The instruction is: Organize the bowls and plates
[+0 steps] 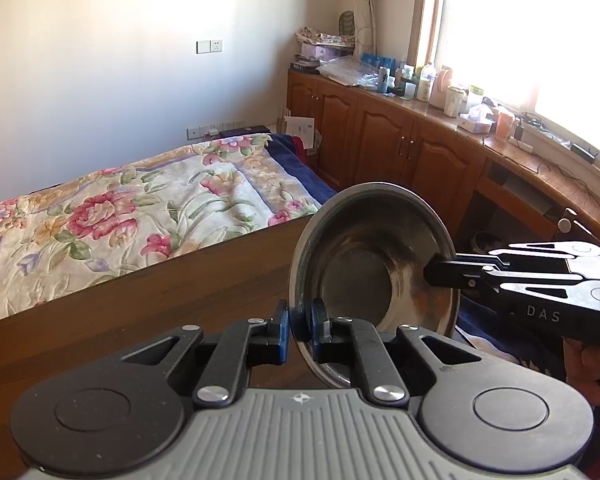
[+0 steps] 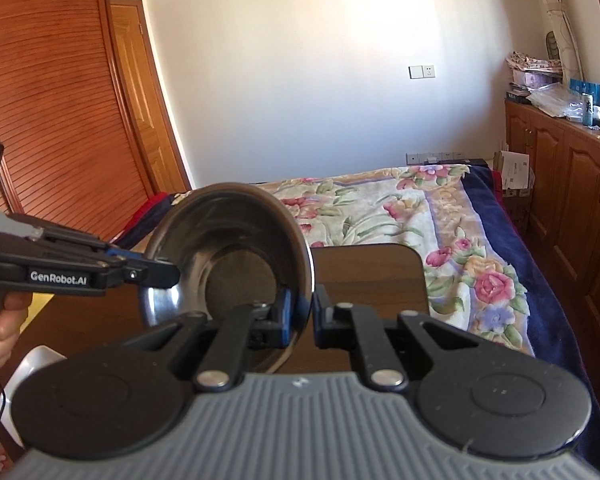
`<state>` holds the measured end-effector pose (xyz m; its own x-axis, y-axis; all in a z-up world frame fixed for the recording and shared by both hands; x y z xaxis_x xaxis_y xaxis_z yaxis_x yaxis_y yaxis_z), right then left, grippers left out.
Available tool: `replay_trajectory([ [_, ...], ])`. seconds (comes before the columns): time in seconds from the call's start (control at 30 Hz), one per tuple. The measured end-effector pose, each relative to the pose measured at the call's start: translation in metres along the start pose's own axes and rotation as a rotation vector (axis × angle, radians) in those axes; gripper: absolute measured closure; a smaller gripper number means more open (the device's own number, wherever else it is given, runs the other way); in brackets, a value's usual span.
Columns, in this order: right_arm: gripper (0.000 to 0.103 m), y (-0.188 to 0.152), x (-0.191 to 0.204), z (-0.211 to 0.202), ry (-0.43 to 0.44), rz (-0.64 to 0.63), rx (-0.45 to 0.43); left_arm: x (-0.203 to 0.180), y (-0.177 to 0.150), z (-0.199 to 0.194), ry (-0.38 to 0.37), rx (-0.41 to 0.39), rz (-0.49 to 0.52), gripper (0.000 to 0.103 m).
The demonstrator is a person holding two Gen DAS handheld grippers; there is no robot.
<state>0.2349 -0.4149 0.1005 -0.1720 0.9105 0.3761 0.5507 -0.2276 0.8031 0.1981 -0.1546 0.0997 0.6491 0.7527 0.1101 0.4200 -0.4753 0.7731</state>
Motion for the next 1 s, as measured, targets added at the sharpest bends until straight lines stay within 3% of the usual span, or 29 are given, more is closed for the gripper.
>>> replay_trajectory([
  [0.73,0.092,-0.033,0.063,-0.022,0.057,-0.094,0.043,0.010,-0.061,-0.066,0.014,-0.022,-0.059,0.091],
  [1.0,0.092,-0.052,0.077,-0.031,0.075,-0.111,0.076,0.010,-0.095,-0.080,-0.021,-0.019,-0.108,0.091],
])
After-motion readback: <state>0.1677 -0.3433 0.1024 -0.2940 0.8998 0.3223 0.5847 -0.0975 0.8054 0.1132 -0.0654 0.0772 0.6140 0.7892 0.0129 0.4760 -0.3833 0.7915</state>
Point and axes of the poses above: each gripper's, at about its wrist camera, not at the fingertips, and z roughly the way its jaws point, x to its left, y to its top, the point moved 1 cm from there along z, roughly the way its jaws point, and after that the axes turned 13 degrees about z, right-handed, at the moved point
